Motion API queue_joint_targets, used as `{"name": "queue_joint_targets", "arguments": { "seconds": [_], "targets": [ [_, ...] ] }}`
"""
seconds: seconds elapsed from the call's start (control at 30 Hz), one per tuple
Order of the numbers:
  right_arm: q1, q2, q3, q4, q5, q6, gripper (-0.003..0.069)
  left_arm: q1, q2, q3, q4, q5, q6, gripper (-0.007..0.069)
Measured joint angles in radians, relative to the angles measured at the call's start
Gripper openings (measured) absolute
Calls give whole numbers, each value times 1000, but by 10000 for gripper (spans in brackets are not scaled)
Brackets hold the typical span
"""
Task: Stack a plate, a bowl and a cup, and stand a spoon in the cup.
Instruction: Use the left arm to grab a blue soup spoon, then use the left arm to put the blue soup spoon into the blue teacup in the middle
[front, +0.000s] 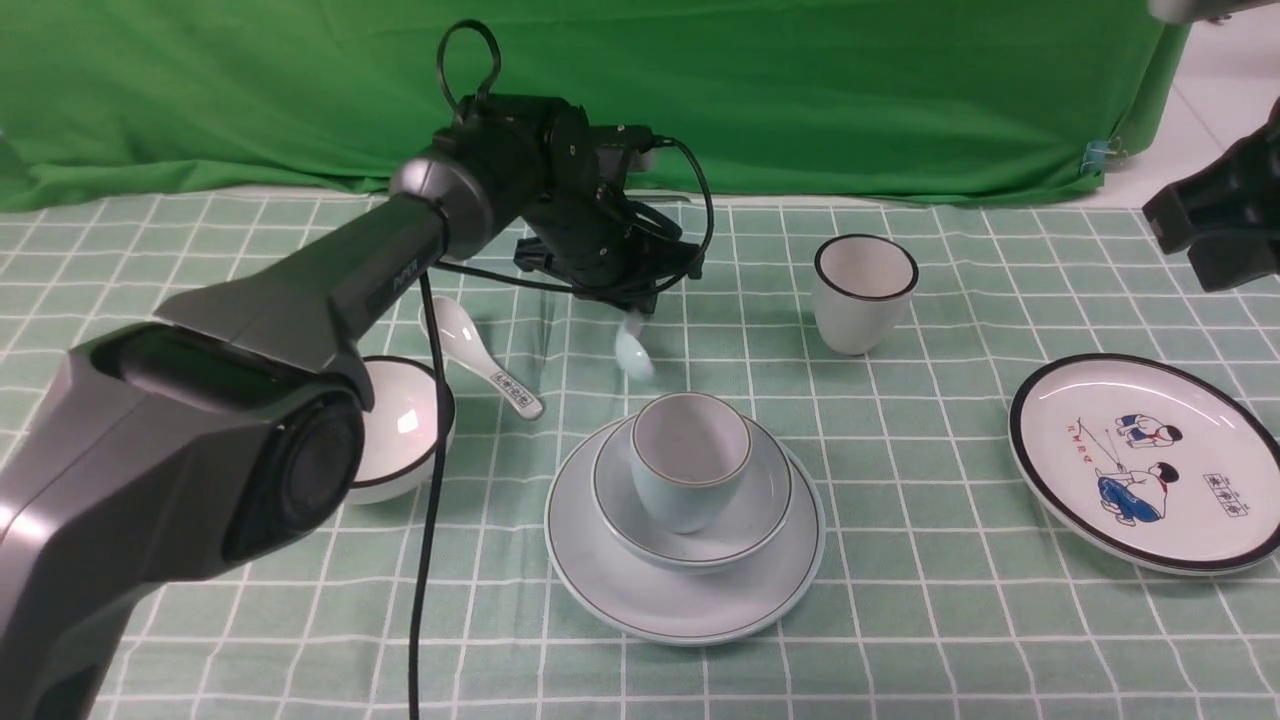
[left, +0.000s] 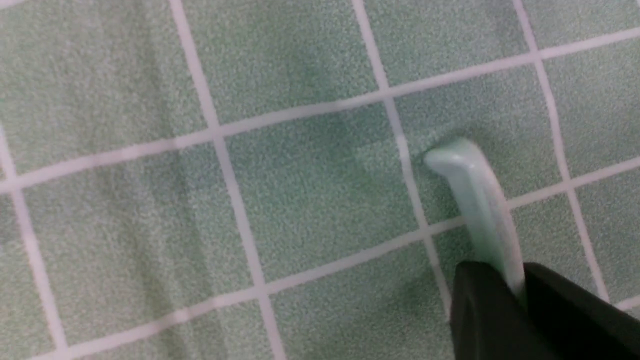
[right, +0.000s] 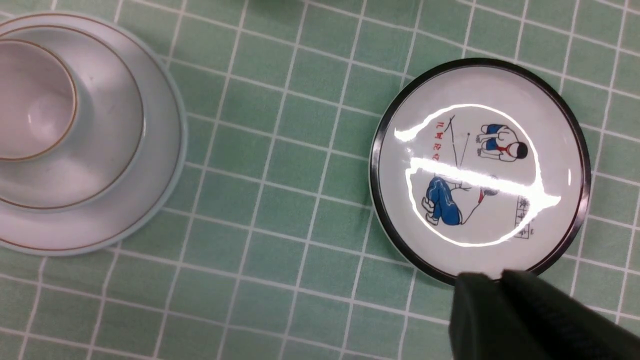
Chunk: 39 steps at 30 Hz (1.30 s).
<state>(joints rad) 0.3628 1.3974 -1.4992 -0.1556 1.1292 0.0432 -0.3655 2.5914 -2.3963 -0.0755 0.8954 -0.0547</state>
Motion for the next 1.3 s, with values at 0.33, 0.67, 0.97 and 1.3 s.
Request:
{"name": "queue_joint_targets", "arguments": {
  "seconds": [0.33,0.67,0.97,1.3],
  "targets": [
    [0,0,0,0,-1,-3,90,0,-65,-7,37,89,29,28],
    [0,0,0,0,-1,-3,90,0,-395,45,38,215,110,28],
    [0,0,0,0,-1,-3,98,-25,-818,738,-13,-267,132,28],
    [0,0,0,5,-43,-4,116,-223,-1004,1493,6,-1358,160,28]
  ]
}}
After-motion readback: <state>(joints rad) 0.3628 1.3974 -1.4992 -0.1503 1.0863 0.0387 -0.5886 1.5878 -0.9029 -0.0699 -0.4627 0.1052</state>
